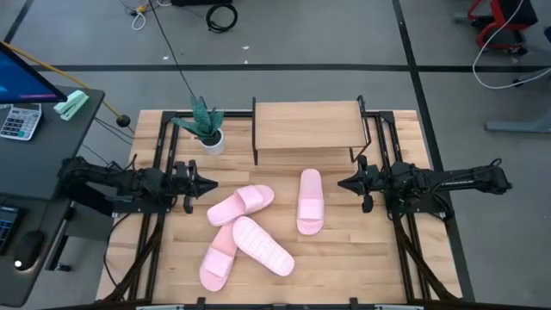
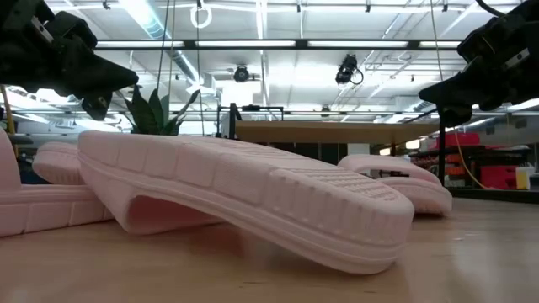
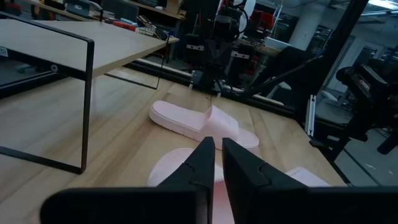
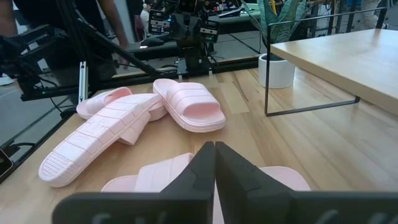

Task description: Pick and place slides into the shelf

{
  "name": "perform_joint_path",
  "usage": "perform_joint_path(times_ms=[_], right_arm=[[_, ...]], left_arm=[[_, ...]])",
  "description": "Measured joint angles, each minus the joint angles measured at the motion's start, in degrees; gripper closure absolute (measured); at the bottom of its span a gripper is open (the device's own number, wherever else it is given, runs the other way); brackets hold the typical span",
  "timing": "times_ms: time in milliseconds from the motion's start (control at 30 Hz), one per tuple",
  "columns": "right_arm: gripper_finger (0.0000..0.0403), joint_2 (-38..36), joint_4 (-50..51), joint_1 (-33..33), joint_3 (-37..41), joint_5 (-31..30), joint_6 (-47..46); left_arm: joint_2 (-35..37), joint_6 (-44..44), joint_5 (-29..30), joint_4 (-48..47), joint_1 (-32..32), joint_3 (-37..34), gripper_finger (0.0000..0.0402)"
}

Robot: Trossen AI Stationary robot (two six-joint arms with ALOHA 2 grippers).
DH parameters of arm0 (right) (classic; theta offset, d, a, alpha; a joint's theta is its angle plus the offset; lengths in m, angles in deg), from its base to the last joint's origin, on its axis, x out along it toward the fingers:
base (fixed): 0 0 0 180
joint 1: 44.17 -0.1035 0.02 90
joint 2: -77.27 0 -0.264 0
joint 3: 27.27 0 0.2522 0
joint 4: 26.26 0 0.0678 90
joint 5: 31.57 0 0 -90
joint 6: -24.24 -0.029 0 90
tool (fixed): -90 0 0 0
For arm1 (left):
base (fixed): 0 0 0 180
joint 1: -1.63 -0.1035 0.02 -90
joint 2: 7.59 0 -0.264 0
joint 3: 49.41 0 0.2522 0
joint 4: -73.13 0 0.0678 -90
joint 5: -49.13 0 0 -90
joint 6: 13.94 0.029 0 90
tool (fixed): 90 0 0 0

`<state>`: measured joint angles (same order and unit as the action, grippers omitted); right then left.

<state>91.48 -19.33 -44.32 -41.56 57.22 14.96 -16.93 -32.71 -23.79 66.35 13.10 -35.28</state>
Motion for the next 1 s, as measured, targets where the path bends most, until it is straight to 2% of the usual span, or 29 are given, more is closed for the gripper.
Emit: perform_joint_path(times_ms=[467,1000], right_arm=[[0.0385,-0.02,-0.02,0.01,0.00,0.02,0.02],[0.0385,-0.01,-0.01,0.00,0.00,0.01,0.01]], left_arm=[[-0.01,-0.04,0.00,0.00,0.00,0.01,0.0376],[-0.01,-0.01,0.00,-0.01,0.01,0.00,0.0362]])
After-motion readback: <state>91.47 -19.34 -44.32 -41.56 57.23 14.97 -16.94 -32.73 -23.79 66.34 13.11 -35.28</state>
